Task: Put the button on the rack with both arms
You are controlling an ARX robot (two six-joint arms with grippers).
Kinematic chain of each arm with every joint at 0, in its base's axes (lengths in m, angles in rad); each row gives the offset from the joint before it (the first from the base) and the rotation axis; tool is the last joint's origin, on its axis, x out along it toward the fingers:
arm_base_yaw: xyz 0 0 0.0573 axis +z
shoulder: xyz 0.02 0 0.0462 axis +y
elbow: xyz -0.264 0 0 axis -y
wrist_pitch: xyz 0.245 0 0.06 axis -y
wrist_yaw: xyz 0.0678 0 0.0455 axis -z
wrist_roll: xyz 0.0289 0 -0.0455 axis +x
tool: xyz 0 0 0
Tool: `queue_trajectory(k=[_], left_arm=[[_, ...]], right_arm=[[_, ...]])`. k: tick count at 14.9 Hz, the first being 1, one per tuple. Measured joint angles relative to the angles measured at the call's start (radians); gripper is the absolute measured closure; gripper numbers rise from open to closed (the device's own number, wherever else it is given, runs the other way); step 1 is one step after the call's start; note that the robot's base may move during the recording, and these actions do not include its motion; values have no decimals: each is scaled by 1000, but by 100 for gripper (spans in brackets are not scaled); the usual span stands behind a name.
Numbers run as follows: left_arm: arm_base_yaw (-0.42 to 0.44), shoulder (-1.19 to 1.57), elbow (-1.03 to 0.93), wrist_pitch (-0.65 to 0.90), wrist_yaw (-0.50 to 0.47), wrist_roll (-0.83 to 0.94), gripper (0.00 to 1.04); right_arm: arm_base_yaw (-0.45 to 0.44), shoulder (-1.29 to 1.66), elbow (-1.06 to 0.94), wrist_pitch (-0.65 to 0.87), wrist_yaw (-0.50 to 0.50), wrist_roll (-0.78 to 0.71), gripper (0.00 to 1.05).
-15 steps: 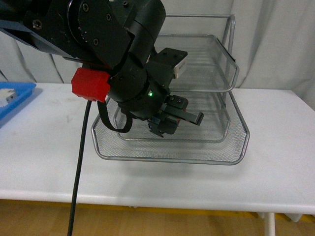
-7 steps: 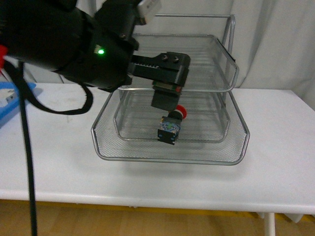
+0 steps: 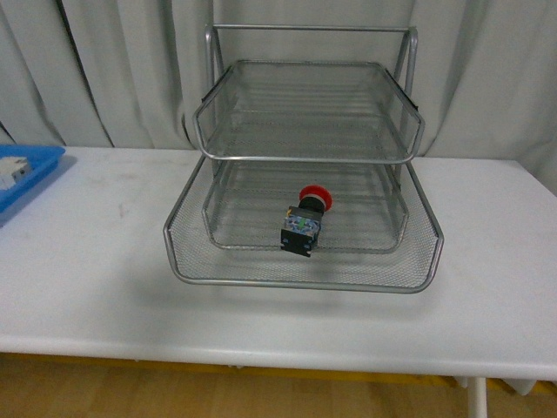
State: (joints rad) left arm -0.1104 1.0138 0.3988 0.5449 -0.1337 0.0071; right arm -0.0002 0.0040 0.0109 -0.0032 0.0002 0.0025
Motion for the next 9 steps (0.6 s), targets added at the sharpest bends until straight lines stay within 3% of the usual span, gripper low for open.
queue_trajectory(k=[1,3,9], left_arm=[[76,-135,-65,0,85,-2,75],[110,-211,-142,10,127,-2,100],[109,-415,-304,-56,134,-4,103]], right_arm=[[0,0,0,0,0,0,6],[0,0,0,-1,0,0,6],[0,0,0,0,0,0,6]])
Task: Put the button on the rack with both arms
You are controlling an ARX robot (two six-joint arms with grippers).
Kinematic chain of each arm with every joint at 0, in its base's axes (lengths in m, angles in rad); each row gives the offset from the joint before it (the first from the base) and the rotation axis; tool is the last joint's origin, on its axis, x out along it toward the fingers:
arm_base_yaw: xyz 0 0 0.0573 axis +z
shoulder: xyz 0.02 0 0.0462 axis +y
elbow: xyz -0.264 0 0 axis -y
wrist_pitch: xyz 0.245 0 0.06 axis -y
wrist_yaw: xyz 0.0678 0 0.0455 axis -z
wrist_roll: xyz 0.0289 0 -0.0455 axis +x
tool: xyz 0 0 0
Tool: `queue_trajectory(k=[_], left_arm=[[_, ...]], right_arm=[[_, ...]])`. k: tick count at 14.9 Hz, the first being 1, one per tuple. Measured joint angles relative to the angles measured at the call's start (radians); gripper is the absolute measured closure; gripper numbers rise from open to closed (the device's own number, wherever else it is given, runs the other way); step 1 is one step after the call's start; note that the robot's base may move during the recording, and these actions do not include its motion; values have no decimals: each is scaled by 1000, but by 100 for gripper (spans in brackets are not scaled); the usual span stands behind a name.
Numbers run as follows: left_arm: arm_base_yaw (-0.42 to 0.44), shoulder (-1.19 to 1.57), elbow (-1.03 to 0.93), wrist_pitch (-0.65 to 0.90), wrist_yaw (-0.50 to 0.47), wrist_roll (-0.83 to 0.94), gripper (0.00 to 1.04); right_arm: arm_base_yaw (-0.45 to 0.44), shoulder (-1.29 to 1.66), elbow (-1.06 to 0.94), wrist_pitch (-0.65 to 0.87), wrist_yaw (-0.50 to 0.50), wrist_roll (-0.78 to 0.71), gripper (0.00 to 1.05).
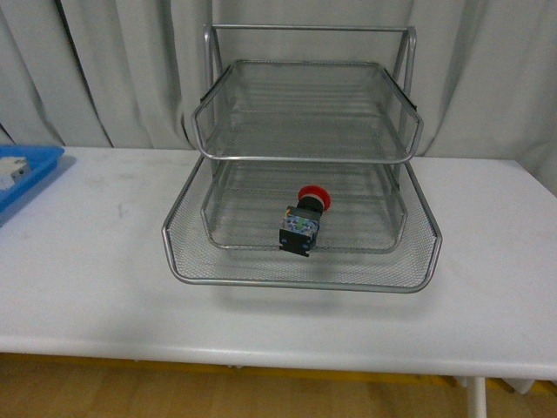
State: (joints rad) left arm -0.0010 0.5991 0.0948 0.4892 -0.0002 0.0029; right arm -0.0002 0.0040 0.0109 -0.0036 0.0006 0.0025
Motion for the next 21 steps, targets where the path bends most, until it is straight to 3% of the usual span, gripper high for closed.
queue_trajectory(k=[18,21], left_arm=[[0,-415,-87,-308,0,0,103],[0,-591,-85,-477,1,0,103]], right_arm=[[0,0,0,0,0,0,6],[0,0,0,0,0,0,6]])
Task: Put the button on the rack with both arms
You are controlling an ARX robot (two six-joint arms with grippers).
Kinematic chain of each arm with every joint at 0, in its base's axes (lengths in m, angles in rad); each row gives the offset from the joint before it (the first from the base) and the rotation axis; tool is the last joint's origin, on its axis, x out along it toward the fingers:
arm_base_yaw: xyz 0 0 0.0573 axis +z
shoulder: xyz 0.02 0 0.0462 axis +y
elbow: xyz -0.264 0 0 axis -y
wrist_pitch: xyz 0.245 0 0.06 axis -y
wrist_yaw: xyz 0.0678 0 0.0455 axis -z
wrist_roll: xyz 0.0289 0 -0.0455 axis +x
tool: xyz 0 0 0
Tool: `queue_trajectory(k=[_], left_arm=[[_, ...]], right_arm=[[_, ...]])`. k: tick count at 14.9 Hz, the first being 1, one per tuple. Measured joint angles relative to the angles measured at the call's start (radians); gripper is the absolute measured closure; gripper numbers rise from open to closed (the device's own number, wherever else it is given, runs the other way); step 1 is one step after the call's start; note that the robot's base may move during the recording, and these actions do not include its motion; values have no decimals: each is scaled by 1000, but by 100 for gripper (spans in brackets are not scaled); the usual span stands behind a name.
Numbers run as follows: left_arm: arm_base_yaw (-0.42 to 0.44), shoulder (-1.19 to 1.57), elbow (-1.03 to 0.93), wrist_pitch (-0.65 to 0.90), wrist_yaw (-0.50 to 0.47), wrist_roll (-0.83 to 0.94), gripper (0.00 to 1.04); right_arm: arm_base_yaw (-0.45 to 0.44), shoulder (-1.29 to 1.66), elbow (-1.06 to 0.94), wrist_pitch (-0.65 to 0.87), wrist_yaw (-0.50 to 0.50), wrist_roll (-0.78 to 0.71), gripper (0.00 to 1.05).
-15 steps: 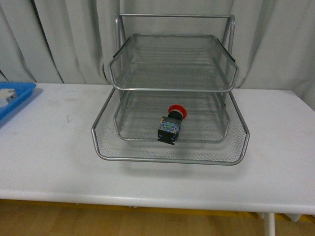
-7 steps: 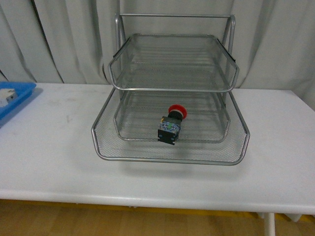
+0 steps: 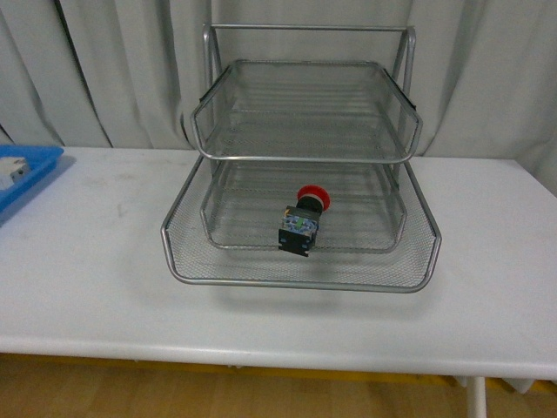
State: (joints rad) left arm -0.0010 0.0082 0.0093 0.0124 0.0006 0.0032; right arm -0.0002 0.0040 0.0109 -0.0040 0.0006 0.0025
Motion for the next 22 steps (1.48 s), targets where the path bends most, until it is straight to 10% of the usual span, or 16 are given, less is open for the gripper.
queue_trajectory(k=[5,8,12,20,22], left_arm=[[0,0,0,-16,-1,-2,98],[0,0,0,-16,-1,-2,64],[0,0,0,-15,-1,-2,9],[0,0,0,-16,-1,-2,7],[0,0,0,-15,-1,-2,7]], right_arm=[[0,0,0,1,0,0,6],[-22,24,10,-26,-66,22,6],[42,831,261,505,-219,209,6],[385,1562,595,229,-228,373,6],[442,1632,662,228,-224,402,27]])
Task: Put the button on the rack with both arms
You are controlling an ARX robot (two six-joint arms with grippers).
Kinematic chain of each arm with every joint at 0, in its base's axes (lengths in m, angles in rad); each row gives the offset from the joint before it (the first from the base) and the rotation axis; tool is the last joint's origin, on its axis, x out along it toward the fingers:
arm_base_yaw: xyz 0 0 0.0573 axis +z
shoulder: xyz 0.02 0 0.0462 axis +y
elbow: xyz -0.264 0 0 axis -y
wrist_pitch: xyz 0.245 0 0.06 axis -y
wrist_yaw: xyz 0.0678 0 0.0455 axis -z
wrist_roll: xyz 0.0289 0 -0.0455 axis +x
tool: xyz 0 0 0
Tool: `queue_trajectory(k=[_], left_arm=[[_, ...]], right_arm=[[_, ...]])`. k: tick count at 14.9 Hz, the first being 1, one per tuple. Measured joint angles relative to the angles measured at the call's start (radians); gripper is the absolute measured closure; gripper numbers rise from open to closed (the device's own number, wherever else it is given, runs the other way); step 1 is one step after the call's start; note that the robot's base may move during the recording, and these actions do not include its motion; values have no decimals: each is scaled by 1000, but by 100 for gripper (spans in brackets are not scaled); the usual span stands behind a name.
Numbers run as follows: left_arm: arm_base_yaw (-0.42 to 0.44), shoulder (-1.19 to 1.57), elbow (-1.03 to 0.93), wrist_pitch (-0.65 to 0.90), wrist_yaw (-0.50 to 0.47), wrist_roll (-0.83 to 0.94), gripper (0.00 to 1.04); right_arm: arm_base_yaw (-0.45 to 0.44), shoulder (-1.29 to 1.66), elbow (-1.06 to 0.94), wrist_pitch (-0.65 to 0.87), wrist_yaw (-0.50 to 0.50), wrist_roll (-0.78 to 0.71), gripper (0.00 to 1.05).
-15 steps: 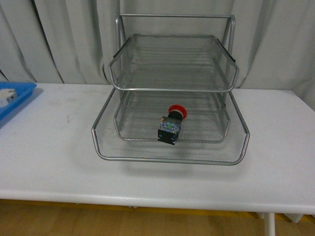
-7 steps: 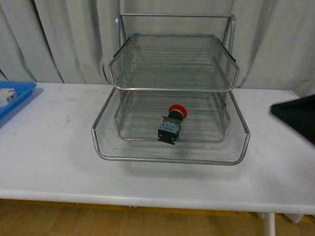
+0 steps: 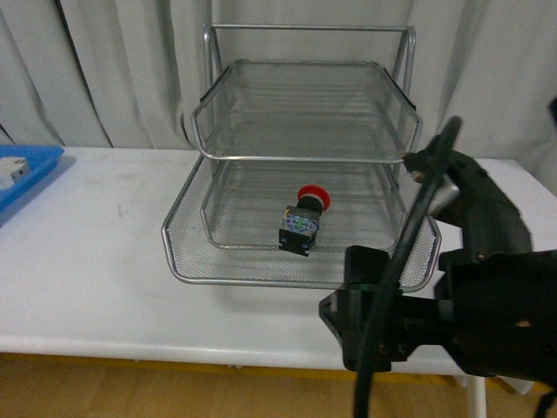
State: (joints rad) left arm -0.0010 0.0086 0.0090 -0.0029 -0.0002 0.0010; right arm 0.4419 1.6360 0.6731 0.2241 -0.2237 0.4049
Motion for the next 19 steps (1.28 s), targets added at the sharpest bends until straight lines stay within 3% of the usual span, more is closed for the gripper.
queue_trajectory(k=[4,7,13,19], left_arm=[[0,0,0,0,0,0,7],[0,0,0,0,0,0,7],[0,0,0,0,0,0,7],[0,0,0,0,0,0,7]], right_arm=[[61,140,97,-27,3,8,75],[84,213,158,-42,21,-42,104],[93,311,271,-80,69,-138,103],[41,396,397,-154,96,-214,103]])
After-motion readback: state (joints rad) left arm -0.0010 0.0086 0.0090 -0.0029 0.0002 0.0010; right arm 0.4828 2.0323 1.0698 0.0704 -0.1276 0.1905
